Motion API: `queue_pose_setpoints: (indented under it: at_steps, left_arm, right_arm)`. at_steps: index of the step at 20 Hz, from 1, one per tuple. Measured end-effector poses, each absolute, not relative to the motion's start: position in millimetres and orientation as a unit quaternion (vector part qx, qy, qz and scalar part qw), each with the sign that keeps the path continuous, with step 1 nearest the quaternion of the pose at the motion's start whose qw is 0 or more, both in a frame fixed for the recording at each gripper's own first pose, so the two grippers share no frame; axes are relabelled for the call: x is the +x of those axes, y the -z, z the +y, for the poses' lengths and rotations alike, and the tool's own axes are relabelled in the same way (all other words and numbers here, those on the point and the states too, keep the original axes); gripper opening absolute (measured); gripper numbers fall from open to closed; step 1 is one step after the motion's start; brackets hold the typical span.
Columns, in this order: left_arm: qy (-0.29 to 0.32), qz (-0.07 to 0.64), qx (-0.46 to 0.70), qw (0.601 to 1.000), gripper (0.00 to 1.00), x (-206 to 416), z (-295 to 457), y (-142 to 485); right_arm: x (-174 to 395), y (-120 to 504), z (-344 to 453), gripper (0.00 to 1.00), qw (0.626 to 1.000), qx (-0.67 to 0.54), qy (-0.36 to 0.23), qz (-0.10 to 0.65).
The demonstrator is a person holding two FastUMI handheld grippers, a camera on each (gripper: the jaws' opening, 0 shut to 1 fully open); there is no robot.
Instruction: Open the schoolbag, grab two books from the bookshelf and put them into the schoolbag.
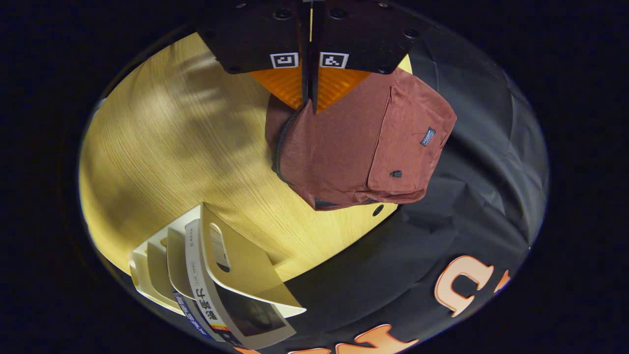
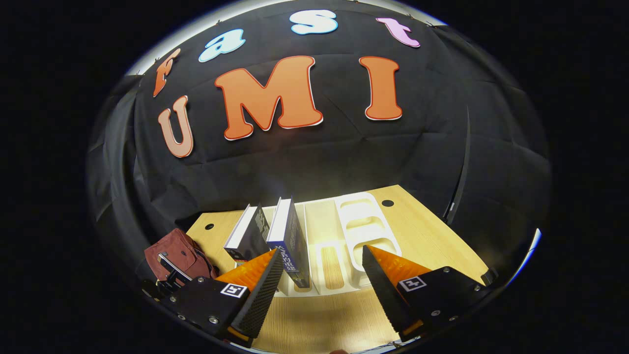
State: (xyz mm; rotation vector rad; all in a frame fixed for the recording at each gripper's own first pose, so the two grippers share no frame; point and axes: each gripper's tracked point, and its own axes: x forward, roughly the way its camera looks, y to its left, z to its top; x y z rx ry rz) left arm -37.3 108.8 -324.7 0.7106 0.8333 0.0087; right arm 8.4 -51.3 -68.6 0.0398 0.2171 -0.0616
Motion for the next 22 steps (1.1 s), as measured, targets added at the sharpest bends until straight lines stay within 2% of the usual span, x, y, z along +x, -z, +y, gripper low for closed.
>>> queue_pose_setpoints:
  at_steps: [7, 14, 22]
  left_arm:
    - [0.071, 0.414, 0.241, 0.875, 0.01, -30.4, 64.1, 304.3]
    - [0.163, 0.441, 0.193, 0.861, 0.01, -45.3, 11.6, 258.4]
    - [0.150, 0.431, 0.176, 0.872, 0.01, -19.3, 52.6, 167.6]
  right_arm:
    - [4.8, 60.7, -57.2, 0.96, 0.994, 0.038, 0.033, 0.095]
    - [2.0, 68.2, -51.4, 0.96, 0.991, 0.057, 0.004, 0.120]
    - [4.5, 62.9, -46.8, 0.96, 0.990, 0.064, -0.008, 0.126]
